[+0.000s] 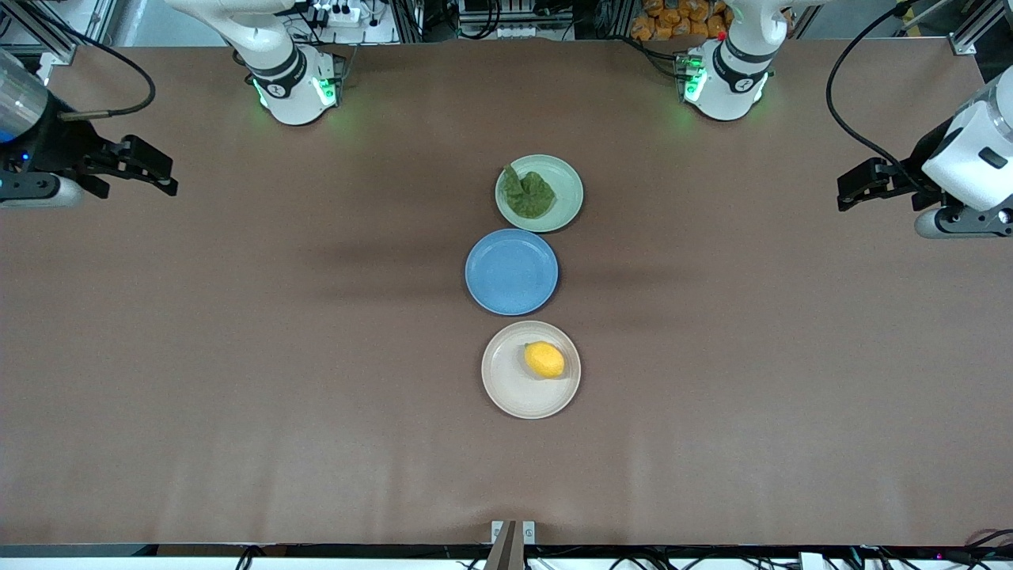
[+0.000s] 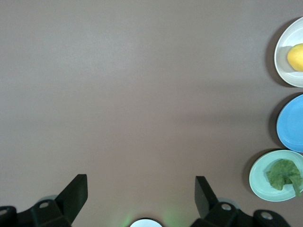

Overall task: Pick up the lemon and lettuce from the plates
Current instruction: 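Move both grippers inward from the rest pose toward the plates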

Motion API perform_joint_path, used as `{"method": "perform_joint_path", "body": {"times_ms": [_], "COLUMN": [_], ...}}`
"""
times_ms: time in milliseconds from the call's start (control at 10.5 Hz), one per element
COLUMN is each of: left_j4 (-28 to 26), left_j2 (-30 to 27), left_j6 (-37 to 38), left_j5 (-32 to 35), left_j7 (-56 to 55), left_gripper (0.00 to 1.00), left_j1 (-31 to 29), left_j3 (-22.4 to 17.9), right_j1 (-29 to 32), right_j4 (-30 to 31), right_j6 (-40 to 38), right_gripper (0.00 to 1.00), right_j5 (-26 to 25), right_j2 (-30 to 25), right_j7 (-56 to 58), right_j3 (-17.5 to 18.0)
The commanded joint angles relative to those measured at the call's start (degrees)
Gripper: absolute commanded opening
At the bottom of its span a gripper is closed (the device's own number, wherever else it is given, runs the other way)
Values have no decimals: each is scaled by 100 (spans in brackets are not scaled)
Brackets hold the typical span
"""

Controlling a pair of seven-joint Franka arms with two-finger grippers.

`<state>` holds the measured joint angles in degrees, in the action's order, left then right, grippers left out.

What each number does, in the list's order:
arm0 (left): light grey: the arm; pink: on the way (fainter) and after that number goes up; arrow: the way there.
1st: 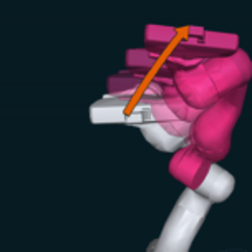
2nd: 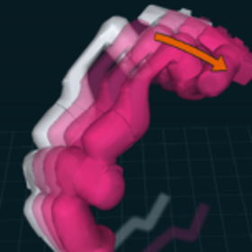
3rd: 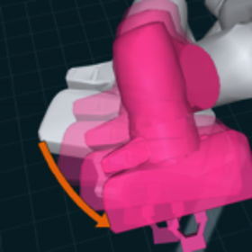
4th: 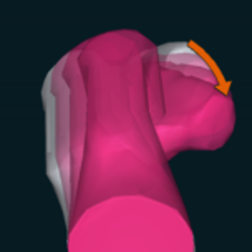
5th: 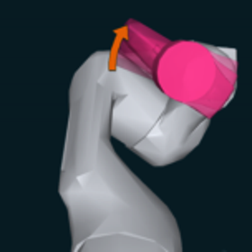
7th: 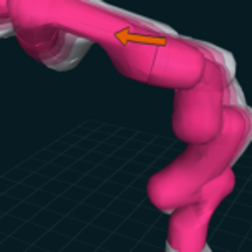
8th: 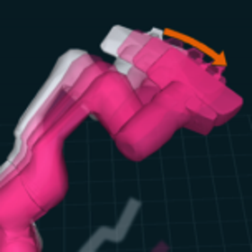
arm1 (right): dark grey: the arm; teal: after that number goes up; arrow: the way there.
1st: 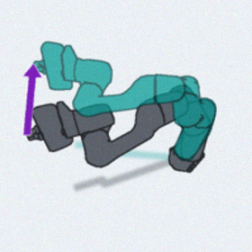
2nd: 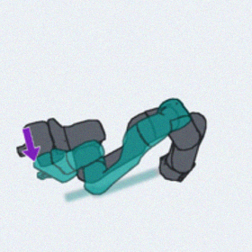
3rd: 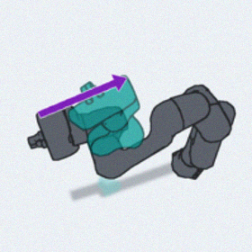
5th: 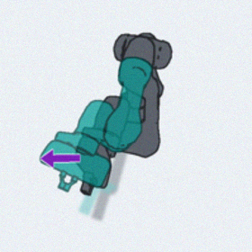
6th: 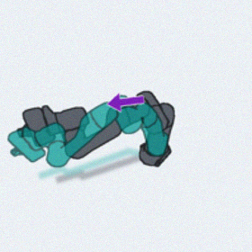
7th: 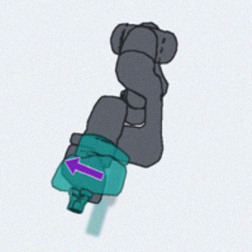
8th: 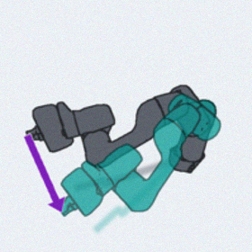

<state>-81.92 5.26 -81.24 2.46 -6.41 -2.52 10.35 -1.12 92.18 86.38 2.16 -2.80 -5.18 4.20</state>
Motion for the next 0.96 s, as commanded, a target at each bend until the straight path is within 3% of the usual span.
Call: {"method": "perform_joint_path", "body": {"times_ms": [0, 478, 860], "left_j4": [-17, -9, 18], "left_j2": [-43, 176, 764], "left_j6": [-76, -163, -558], "left_j5": [-44, -97, -79], "left_j7": [-106, -368, -1413], "left_gripper": [100, 100, 100], "left_j1": [-20, 199, 866], "left_j3": [20, 142, 169], "right_j1": [-98, -905, -1792], "right_j4": [-42, -42, 37], "right_j6": [-60, -34, -25], "right_gripper": [100, 100, 100], "right_j5": [-84, -84, -119], "right_j2": [122, 544, 763], "right_j7": [-220, -1782, -3485], "right_j3": [11, 11, 2]}}
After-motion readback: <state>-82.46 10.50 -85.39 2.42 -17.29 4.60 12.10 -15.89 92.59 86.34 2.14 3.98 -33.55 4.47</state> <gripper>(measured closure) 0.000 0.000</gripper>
